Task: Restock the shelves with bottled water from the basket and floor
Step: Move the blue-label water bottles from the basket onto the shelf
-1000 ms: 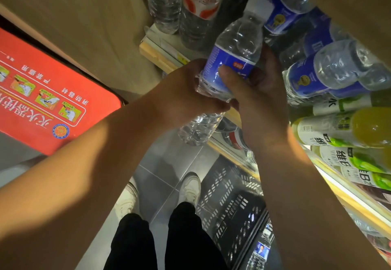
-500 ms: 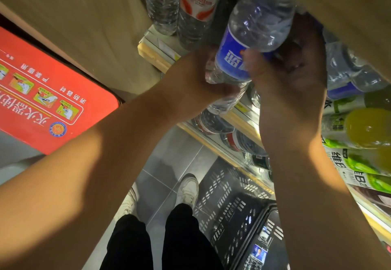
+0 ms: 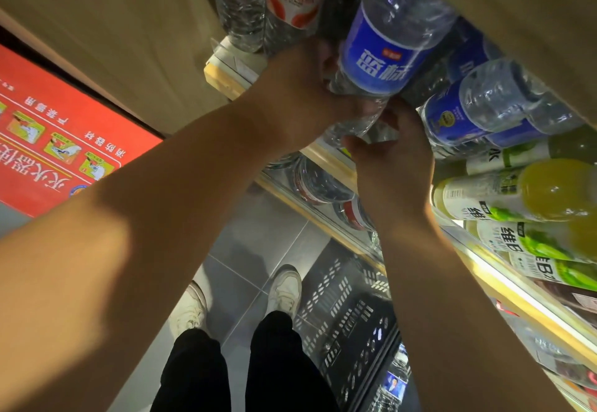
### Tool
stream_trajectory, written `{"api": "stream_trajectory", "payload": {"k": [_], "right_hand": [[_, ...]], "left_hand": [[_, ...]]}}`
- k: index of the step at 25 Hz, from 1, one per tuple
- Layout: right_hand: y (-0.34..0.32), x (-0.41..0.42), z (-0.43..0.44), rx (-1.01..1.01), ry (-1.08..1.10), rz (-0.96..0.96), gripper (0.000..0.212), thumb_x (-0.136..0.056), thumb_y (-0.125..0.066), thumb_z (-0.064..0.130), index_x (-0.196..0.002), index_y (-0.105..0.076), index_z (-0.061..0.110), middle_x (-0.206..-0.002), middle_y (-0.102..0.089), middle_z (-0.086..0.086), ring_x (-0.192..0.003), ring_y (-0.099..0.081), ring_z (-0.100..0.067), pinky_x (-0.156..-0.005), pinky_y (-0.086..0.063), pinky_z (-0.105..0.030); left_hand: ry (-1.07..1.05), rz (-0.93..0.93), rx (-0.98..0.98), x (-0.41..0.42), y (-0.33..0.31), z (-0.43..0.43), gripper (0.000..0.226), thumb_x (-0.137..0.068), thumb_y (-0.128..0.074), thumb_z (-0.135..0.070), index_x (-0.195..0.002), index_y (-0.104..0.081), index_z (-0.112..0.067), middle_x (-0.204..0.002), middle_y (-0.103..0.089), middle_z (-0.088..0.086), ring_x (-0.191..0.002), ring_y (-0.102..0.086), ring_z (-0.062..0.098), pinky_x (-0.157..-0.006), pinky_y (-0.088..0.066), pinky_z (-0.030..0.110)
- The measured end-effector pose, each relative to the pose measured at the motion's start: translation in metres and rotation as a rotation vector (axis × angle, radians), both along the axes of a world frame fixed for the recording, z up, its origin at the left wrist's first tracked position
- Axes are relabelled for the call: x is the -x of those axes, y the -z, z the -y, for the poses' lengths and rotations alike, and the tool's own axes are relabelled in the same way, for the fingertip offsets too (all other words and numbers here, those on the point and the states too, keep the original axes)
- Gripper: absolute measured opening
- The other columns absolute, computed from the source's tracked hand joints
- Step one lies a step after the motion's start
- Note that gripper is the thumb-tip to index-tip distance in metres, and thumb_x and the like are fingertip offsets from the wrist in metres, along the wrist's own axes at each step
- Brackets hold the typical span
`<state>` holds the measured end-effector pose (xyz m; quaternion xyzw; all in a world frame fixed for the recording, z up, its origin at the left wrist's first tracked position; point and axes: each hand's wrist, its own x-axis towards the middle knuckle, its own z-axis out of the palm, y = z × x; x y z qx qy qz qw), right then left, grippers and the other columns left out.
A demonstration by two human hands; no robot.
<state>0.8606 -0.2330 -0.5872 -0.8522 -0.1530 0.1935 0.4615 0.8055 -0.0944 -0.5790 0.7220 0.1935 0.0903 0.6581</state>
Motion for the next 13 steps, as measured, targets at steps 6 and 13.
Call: {"api": "stream_trajectory", "payload": {"k": [6, 13], "right_hand": [[0.015, 0.001, -0.007, -0.066, 0.172, 0.017, 0.062, -0.085, -0.067, 0.003, -0.139, -0.048, 0.028, -0.106, -0.061, 0.032, -0.088, -0.051, 0.029, -0.089, -0.046, -0.012], [0.026, 0.003, -0.020, -0.046, 0.135, -0.051, 0.074, -0.082, -0.054, -0.002, -0.145, -0.039, 0.033, -0.108, -0.062, 0.032, -0.106, -0.060, 0.002, -0.098, -0.050, -0.032]], "left_hand": [[0.012, 0.025, -0.023, -0.022, 0.013, 0.006, 0.063, -0.078, -0.080, -0.011, -0.134, -0.050, -0.003, -0.126, -0.064, 0.006, -0.117, -0.061, 0.014, -0.100, -0.052, 0.031], [0.007, 0.014, -0.130, -0.035, 0.034, 0.008, 0.062, -0.080, -0.078, -0.014, -0.134, -0.050, -0.002, -0.130, -0.061, 0.009, -0.121, -0.057, 0.017, -0.101, -0.047, 0.020]]}}
